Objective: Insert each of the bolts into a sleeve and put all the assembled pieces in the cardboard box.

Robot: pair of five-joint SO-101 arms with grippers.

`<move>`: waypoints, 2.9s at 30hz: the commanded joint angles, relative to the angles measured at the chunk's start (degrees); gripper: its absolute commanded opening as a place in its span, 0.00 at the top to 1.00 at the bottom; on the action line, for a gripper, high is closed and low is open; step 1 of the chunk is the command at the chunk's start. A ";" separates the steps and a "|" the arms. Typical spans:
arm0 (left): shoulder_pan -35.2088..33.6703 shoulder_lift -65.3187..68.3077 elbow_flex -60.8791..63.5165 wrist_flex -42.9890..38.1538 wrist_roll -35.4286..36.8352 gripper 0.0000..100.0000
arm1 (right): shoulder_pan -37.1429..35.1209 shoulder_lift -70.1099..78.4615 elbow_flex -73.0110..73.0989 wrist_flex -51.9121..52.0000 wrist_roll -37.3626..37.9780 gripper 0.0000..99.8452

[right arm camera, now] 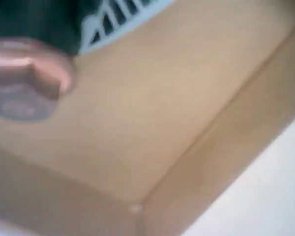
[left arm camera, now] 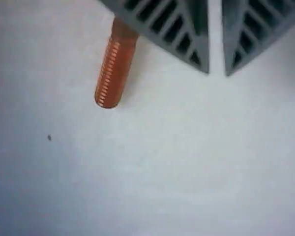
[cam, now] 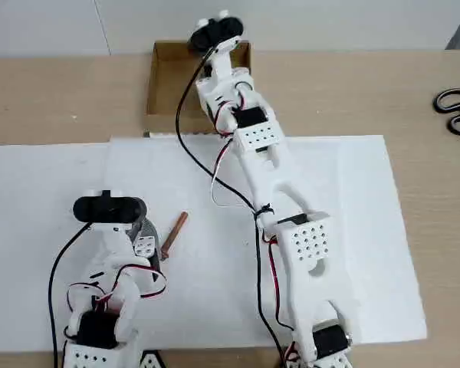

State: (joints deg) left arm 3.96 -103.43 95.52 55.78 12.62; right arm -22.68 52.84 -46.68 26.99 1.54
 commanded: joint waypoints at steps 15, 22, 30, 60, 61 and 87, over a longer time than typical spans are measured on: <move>-0.18 -0.53 -0.66 0.26 2.46 0.99 | -0.75 -3.03 -6.24 6.90 0.18 0.84; -0.09 -0.53 -1.71 3.43 3.43 0.99 | -0.84 -13.23 -12.57 32.40 0.09 0.88; -0.09 -0.53 -1.71 3.43 3.43 0.99 | -0.84 -23.08 -12.57 58.07 0.09 0.88; -0.09 -0.53 -1.71 3.52 3.52 0.99 | 0.84 -71.08 41.23 71.69 -24.53 0.88; -0.09 -0.53 -1.71 3.52 3.52 0.99 | 0.84 -72.31 43.52 71.69 -25.85 0.88; -0.18 -0.62 -0.92 3.25 13.27 0.99 | 1.01 -79.52 70.86 65.71 -48.79 0.88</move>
State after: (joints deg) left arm 3.96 -103.43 95.52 59.03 25.71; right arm -22.24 -24.97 22.24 95.12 -45.67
